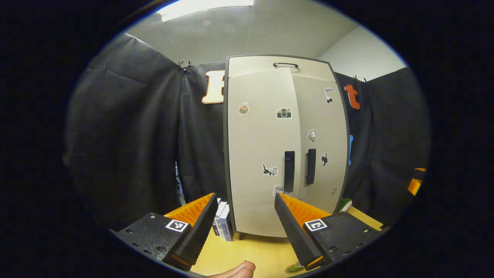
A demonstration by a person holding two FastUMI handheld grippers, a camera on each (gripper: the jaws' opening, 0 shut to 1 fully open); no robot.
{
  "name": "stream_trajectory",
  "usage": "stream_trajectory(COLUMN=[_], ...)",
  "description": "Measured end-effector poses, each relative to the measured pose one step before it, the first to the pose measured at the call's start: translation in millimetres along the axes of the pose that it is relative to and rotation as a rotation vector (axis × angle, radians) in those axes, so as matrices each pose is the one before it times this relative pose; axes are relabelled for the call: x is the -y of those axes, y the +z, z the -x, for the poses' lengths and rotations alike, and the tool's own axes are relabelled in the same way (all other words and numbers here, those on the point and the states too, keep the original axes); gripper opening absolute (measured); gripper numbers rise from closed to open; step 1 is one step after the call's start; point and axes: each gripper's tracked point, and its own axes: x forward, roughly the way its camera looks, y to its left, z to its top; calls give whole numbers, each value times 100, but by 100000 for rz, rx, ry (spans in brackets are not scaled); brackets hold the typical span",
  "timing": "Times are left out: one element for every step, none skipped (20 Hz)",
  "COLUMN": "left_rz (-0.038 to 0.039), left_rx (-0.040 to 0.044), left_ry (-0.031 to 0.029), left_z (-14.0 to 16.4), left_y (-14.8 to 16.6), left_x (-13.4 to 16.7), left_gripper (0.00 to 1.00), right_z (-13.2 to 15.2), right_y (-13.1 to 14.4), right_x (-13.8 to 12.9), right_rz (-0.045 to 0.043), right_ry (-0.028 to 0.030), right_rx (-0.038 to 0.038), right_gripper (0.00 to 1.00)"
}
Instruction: Grasp the bottle in the cabinet with the left hand and place it on the coaster, then close the right door with the right hand and the left door with the left hand.
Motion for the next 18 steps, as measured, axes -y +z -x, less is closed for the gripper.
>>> stream_trajectory(left_rz=[1053,797,69,-263,-492,-727,-792,-868,-382,255,693,728,576,551,331,-115,-331,-438], left_rx=[214,-365,-815,-395,-245,-135,30,-555,-793,-939,-1011,-713,-1191,-625,-264,483,303,295], left_ry=[-1702,-1113,-1135,-937,-1246,-2233,-1324,-514,-189,-392,-631,-1000,-335,-173,-777,-467,-26,-824], left_z=[168,126,194,207,130,190,86,152,261,276,289,208,159,132,151,50,63,-50], left_y=[168,35,-29,45,3,-78,-208,-343,-534,-553,-545,-391,-418,-310,-192,-10,-27,64], left_x=[657,399,332,337,238,373,100,-152,-262,-110,-4,98,-126,-187,32,17,-96,111], left_gripper=[94,94,94,94,94,94,94,94,94,94,94,94,94,92,94,93,94,94], right_z=[77,-51,-58,-145,-124,-271,-260,-245,-80,-116,-257,-117,26,-102,-10,19,53,77], right_y=[458,523,417,382,247,12,-374,-415,-437,-299,-231,-78,33,126,46,-17,-96,-26], right_x=[-418,-379,-395,-398,-535,-579,-374,-135,-146,-281,-476,-565,-543,-581,-558,-484,-277,-302], right_rz=[463,653,389,47,-143,-113,252,1041,1134,880,483,232,238,246,326,307,-15,-277], right_ry=[250,292,142,48,199,297,-833,-1717,-2082,-1511,-556,192,791,994,883,654,201,460], right_rx=[949,1180,1207,772,334,-679,-1564,-2302,-2249,-1841,-1240,-523,145,391,326,108,-152,-148], right_gripper=[94,94,94,91,96,94,94,94,91,91,94,94,94,94,94,94,94,94])
